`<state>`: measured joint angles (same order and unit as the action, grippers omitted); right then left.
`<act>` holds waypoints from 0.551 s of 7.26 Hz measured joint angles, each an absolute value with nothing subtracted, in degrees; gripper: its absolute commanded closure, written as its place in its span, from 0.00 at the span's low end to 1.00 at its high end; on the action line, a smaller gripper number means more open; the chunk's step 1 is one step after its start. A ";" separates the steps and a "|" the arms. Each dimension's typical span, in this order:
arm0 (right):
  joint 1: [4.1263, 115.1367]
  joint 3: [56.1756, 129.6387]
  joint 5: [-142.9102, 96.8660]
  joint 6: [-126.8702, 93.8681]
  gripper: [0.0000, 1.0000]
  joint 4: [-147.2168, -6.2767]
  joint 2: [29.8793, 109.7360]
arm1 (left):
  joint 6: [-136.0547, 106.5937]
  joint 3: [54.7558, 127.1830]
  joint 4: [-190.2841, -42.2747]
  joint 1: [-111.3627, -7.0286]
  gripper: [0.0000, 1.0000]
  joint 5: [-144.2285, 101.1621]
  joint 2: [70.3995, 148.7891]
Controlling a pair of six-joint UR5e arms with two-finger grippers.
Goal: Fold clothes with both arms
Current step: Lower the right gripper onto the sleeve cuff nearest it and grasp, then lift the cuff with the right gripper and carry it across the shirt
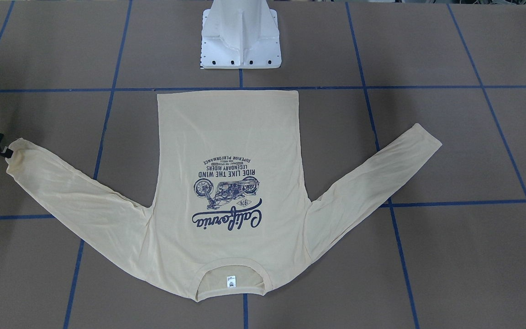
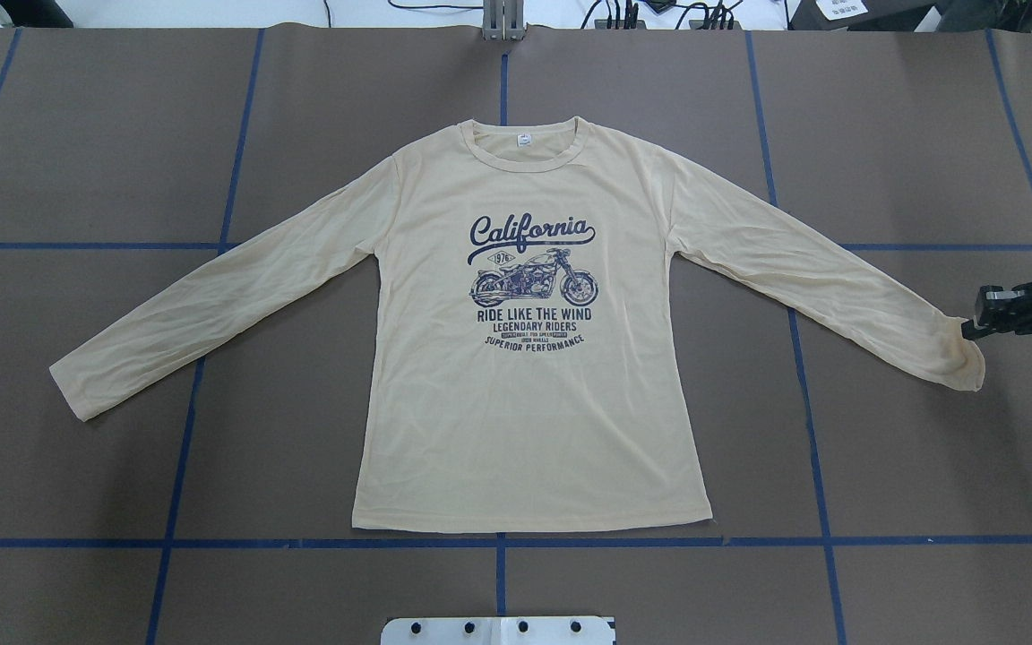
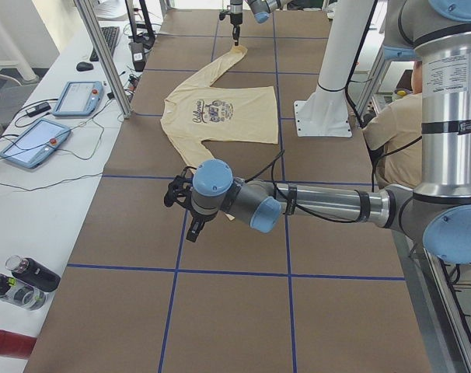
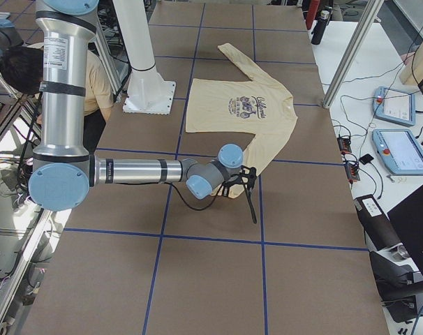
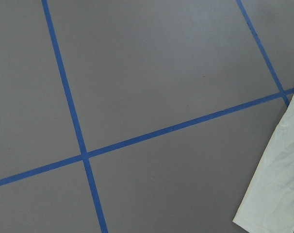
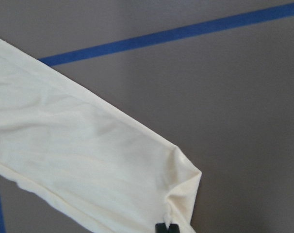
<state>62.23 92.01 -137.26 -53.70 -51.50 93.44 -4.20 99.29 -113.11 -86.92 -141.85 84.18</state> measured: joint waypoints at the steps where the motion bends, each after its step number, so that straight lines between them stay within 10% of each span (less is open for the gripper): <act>1: 62.23 92.42 -138.21 -57.03 1.00 -51.67 90.35 | -4.18 99.27 -113.10 -86.92 0.00 -141.86 84.14; 4: 61.69 92.26 -137.75 -65.29 1.00 -59.22 76.51 | -4.25 99.16 -113.00 -86.92 0.00 -141.88 84.11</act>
